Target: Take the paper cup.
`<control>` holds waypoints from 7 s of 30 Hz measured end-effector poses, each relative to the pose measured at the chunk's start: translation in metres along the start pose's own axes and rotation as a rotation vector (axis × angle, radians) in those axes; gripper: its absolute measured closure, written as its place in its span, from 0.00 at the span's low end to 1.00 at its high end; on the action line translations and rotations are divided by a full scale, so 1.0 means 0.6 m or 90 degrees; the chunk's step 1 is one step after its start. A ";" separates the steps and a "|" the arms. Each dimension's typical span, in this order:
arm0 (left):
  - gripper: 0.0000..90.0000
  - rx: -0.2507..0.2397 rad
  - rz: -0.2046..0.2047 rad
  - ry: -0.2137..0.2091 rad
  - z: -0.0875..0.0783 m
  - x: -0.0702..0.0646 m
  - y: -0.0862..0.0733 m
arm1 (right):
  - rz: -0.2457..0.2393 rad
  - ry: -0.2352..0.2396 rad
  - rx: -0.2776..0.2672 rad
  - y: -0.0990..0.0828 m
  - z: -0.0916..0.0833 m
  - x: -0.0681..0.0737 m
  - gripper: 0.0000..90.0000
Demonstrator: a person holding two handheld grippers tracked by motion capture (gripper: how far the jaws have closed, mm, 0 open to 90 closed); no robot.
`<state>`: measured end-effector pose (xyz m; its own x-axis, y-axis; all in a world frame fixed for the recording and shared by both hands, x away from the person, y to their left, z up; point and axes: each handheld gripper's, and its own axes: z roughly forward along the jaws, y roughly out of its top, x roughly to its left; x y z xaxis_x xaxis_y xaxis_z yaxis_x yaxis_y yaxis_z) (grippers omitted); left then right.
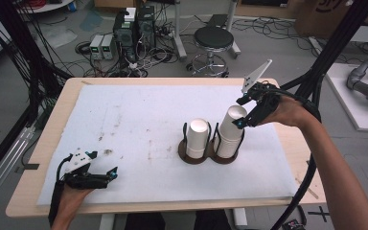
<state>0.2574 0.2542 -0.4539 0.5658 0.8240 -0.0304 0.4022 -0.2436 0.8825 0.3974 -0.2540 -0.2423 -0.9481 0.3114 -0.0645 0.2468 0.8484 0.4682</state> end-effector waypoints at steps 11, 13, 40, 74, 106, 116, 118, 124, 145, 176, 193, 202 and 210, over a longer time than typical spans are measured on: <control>0.04 0.000 0.003 0.000 0.000 0.000 0.000 | -0.002 0.000 0.017 -0.001 0.008 0.000 0.21; 0.04 0.000 0.003 0.000 0.000 0.000 0.000 | 0.000 0.004 0.018 -0.002 0.010 -0.001 0.21; 0.04 0.002 0.004 0.002 0.000 -0.001 0.000 | -0.020 0.003 0.035 0.002 0.020 0.001 0.37; 0.04 0.006 0.005 -0.001 0.002 -0.001 0.001 | -0.026 -0.015 0.018 0.031 -0.026 0.010 0.38; 0.04 0.008 0.007 -0.001 0.002 -0.002 0.001 | -0.046 -0.048 -0.049 0.051 -0.116 0.023 0.38; 0.04 0.009 0.007 0.001 0.003 -0.002 0.001 | -0.054 -0.054 -0.069 0.044 -0.146 0.042 0.38; 0.04 0.011 0.010 0.004 0.003 -0.003 0.001 | -0.055 -0.056 -0.072 0.042 -0.152 0.049 0.38; 0.04 0.012 0.015 0.005 0.003 -0.004 0.001 | -0.056 -0.053 -0.085 0.028 -0.166 0.064 0.38; 0.04 0.012 0.016 0.005 0.003 -0.005 0.001 | -0.066 -0.017 -0.119 0.004 -0.130 0.100 0.38; 0.04 0.015 0.016 -0.005 0.004 -0.004 0.002 | -0.072 0.036 -0.147 -0.025 -0.055 0.148 0.38; 0.04 0.014 0.017 -0.001 0.004 -0.004 0.002 | -0.071 0.058 -0.148 -0.030 -0.018 0.155 0.38; 0.04 0.014 0.017 0.000 0.004 -0.005 0.001 | -0.068 0.061 -0.149 -0.036 -0.013 0.152 0.38; 0.04 0.014 0.016 -0.001 0.004 -0.004 0.002 | -0.068 0.064 -0.145 -0.036 -0.008 0.152 0.38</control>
<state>0.2581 0.2509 -0.4540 0.5766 0.8170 -0.0088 0.4033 -0.2752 0.8727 0.3048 -0.2458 -0.2541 -0.9843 0.1712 -0.0421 0.1031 0.7525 0.6504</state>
